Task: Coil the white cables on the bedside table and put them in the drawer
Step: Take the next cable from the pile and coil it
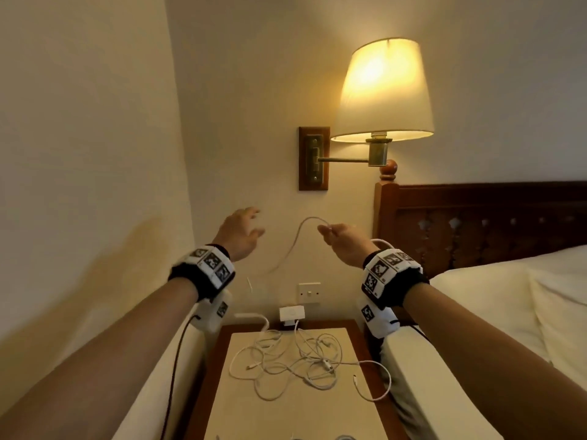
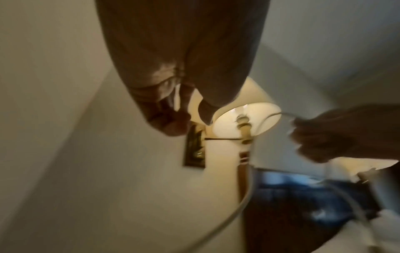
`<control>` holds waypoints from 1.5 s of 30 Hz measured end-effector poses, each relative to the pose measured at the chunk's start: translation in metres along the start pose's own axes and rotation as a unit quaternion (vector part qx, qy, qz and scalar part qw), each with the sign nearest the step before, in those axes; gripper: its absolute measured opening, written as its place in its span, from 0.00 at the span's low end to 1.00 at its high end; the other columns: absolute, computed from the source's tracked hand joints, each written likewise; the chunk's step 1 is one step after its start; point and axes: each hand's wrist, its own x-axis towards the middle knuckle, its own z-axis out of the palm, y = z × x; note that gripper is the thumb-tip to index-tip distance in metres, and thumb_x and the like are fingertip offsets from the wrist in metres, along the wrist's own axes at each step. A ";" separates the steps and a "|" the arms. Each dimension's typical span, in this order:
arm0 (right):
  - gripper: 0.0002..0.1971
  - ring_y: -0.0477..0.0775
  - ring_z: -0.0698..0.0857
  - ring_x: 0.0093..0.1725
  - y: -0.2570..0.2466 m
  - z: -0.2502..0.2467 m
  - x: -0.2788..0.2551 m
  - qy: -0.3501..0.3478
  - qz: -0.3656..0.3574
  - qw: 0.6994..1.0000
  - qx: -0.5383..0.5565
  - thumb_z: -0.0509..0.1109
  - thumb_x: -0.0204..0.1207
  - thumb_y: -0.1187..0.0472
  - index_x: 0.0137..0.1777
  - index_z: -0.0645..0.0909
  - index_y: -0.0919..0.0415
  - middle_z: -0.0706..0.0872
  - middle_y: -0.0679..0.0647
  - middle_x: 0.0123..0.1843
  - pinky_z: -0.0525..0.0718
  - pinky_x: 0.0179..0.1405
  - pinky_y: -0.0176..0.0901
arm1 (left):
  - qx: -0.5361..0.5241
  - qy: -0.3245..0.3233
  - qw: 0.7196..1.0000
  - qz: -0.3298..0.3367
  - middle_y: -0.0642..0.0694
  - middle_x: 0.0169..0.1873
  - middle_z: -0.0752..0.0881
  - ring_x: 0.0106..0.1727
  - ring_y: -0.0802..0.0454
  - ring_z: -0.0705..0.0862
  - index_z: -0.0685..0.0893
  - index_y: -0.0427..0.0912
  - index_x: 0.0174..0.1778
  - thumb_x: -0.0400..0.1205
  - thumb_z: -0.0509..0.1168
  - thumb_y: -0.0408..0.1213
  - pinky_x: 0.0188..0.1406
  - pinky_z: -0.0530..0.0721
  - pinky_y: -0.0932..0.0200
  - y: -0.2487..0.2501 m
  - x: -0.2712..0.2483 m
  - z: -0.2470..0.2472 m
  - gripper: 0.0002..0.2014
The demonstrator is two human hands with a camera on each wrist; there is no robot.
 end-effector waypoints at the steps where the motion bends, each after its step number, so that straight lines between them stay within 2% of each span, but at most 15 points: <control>1: 0.20 0.55 0.78 0.47 -0.007 -0.001 -0.007 -0.017 -0.023 0.997 -0.073 0.50 0.87 0.43 0.45 0.77 0.54 0.80 0.53 0.43 0.73 0.59 0.56 | -0.069 -0.013 0.996 0.056 0.46 0.71 0.78 0.51 0.47 0.86 0.71 0.45 0.77 0.86 0.62 0.36 0.41 0.84 0.56 0.020 -0.011 0.008 0.22; 4: 0.15 0.54 0.76 0.51 -0.025 -0.005 -0.021 -0.032 -0.078 0.982 -0.167 0.51 0.89 0.55 0.49 0.79 0.56 0.79 0.51 0.46 0.69 0.62 0.56 | -0.235 -0.090 0.962 0.105 0.52 0.64 0.79 0.38 0.49 0.88 0.70 0.44 0.78 0.87 0.59 0.32 0.25 0.84 0.60 0.065 -0.033 0.029 0.21; 6: 0.15 0.51 0.77 0.42 -0.024 -0.008 -0.024 -0.043 -0.106 0.990 -0.084 0.54 0.88 0.59 0.47 0.81 0.60 0.79 0.51 0.40 0.75 0.48 0.44 | -0.254 -0.092 0.957 0.102 0.46 0.53 0.84 0.36 0.49 0.87 0.77 0.41 0.70 0.87 0.60 0.34 0.27 0.86 0.57 0.072 -0.038 0.034 0.15; 9: 0.19 0.46 0.71 0.25 -0.006 -0.009 -0.030 -0.067 -0.089 0.984 0.138 0.55 0.88 0.50 0.36 0.75 0.55 0.73 0.48 0.28 0.71 0.25 0.37 | -0.180 0.011 0.974 0.137 0.53 0.33 0.82 0.29 0.61 0.78 0.84 0.42 0.47 0.86 0.62 0.35 0.34 0.76 0.68 0.059 -0.034 0.021 0.06; 13: 0.20 0.44 0.62 0.19 0.030 0.000 -0.059 -0.069 -0.006 0.936 0.344 0.52 0.89 0.52 0.35 0.70 0.55 0.66 0.44 0.23 0.58 0.17 0.37 | -0.092 0.174 0.976 0.089 0.53 0.28 0.79 0.26 0.62 0.73 0.86 0.42 0.39 0.84 0.65 0.30 0.27 0.67 0.76 0.025 -0.022 -0.010 0.09; 21: 0.18 0.43 0.61 0.18 0.037 0.009 -0.094 -0.080 0.018 0.884 0.460 0.50 0.90 0.56 0.36 0.69 0.58 0.63 0.46 0.23 0.56 0.17 0.36 | -0.079 0.222 0.971 -0.034 0.36 0.42 0.90 0.43 0.42 0.85 0.88 0.33 0.43 0.84 0.63 0.31 0.41 0.72 0.62 -0.012 -0.013 -0.017 0.09; 24: 0.17 0.45 0.63 0.20 0.018 0.008 -0.091 -0.101 0.015 0.818 0.566 0.48 0.90 0.59 0.42 0.72 0.60 0.65 0.47 0.24 0.59 0.22 0.39 | -0.057 0.125 0.987 -0.087 0.34 0.53 0.88 0.55 0.35 0.85 0.86 0.34 0.57 0.84 0.64 0.37 0.49 0.79 0.57 -0.007 -0.012 -0.001 0.12; 26: 0.15 0.48 0.71 0.25 0.004 0.005 -0.087 -0.107 0.020 0.784 0.611 0.48 0.90 0.61 0.47 0.74 0.62 0.71 0.50 0.26 0.68 0.29 0.41 | -0.020 0.018 0.995 -0.093 0.31 0.64 0.80 0.60 0.32 0.83 0.74 0.37 0.73 0.83 0.66 0.44 0.59 0.83 0.46 0.006 -0.013 0.012 0.24; 28: 0.12 0.51 0.81 0.37 -0.007 0.006 -0.080 -0.074 0.013 0.811 0.580 0.53 0.89 0.62 0.51 0.78 0.62 0.82 0.54 0.37 0.78 0.42 0.43 | -0.045 0.007 0.996 -0.078 0.34 0.68 0.74 0.59 0.34 0.84 0.69 0.40 0.75 0.83 0.66 0.48 0.58 0.85 0.40 0.024 -0.019 0.022 0.27; 31: 0.09 0.47 0.75 0.38 -0.020 0.009 -0.069 -0.002 0.016 0.878 0.478 0.62 0.85 0.60 0.50 0.85 0.58 0.79 0.50 0.39 0.73 0.38 0.39 | -0.178 -0.020 0.984 -0.006 0.44 0.51 0.86 0.48 0.45 0.86 0.82 0.41 0.54 0.88 0.58 0.47 0.42 0.86 0.52 0.059 -0.039 0.030 0.14; 35: 0.08 0.49 0.77 0.38 -0.022 0.009 -0.062 0.025 0.029 0.872 0.488 0.67 0.83 0.59 0.49 0.88 0.56 0.83 0.50 0.38 0.73 0.39 0.42 | -0.224 -0.167 0.959 0.050 0.43 0.52 0.87 0.49 0.52 0.85 0.83 0.38 0.59 0.90 0.52 0.44 0.41 0.81 0.65 0.082 -0.064 0.036 0.18; 38: 0.08 0.49 0.75 0.39 -0.020 0.006 -0.062 0.026 0.053 0.861 0.505 0.69 0.81 0.57 0.50 0.90 0.56 0.85 0.50 0.41 0.75 0.39 0.42 | -0.227 -0.143 0.961 0.074 0.44 0.47 0.89 0.49 0.51 0.89 0.84 0.39 0.55 0.89 0.56 0.40 0.48 0.86 0.56 0.078 -0.070 0.036 0.12; 41: 0.12 0.43 0.78 0.35 -0.020 0.000 -0.067 0.117 0.063 0.915 0.380 0.74 0.77 0.49 0.39 0.91 0.56 0.88 0.48 0.34 0.74 0.38 0.37 | -0.267 -0.087 0.958 0.052 0.39 0.39 0.86 0.39 0.45 0.90 0.81 0.34 0.50 0.89 0.54 0.35 0.41 0.90 0.50 0.072 -0.069 0.030 0.12; 43: 0.14 0.42 0.77 0.31 -0.014 0.001 -0.069 0.250 0.013 0.941 0.226 0.76 0.74 0.49 0.32 0.85 0.57 0.84 0.48 0.30 0.74 0.35 0.37 | -0.258 -0.068 0.962 0.061 0.41 0.35 0.84 0.32 0.48 0.87 0.80 0.34 0.48 0.89 0.53 0.34 0.33 0.88 0.54 0.071 -0.066 0.023 0.12; 45: 0.11 0.41 0.74 0.37 -0.013 0.003 -0.071 0.303 -0.053 0.943 0.127 0.77 0.73 0.53 0.42 0.79 0.56 0.80 0.47 0.41 0.72 0.37 0.33 | -0.189 -0.056 0.975 0.106 0.47 0.33 0.81 0.30 0.57 0.79 0.81 0.37 0.47 0.89 0.54 0.34 0.31 0.79 0.64 0.071 -0.061 0.018 0.11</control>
